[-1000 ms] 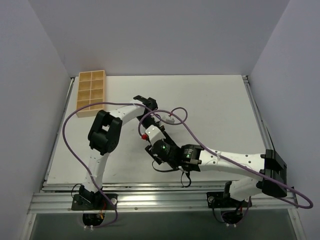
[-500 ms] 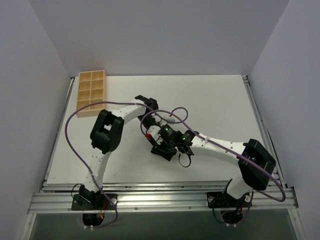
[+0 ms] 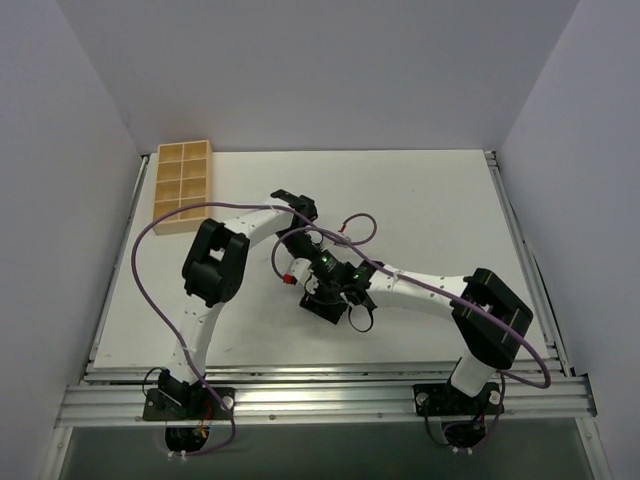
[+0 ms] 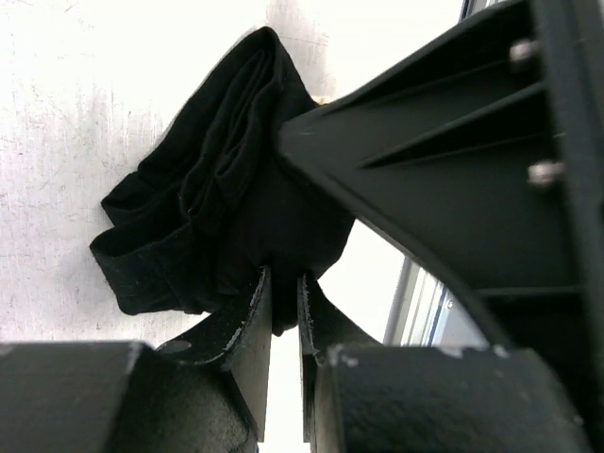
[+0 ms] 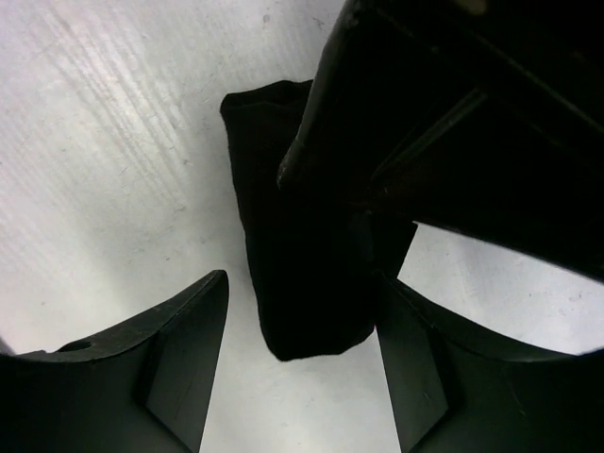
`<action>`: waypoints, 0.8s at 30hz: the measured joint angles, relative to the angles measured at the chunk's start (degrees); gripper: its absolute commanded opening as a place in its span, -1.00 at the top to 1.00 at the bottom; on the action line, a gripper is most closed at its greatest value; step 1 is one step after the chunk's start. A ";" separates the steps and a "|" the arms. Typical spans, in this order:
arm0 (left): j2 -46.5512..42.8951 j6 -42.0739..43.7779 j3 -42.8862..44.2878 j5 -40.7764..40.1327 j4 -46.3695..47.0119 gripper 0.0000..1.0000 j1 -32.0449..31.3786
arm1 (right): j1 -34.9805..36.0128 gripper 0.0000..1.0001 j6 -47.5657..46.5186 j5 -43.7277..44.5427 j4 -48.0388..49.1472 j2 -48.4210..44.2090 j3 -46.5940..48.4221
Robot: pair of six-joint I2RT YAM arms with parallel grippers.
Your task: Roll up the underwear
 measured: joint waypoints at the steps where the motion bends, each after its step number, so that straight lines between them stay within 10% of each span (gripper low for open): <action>1: 0.13 -0.07 0.17 0.02 -0.09 0.58 0.00 | 0.00 -0.15 -0.22 0.50 0.15 0.59 0.22; 14: 0.59 -0.39 0.81 -0.04 -0.63 0.60 0.00 | 0.15 -0.11 -1.92 5.27 2.14 2.60 1.14; 24: 0.63 -4.59 0.28 0.87 0.79 0.57 1.36 | -0.42 0.77 2.86 2.36 3.96 4.15 0.98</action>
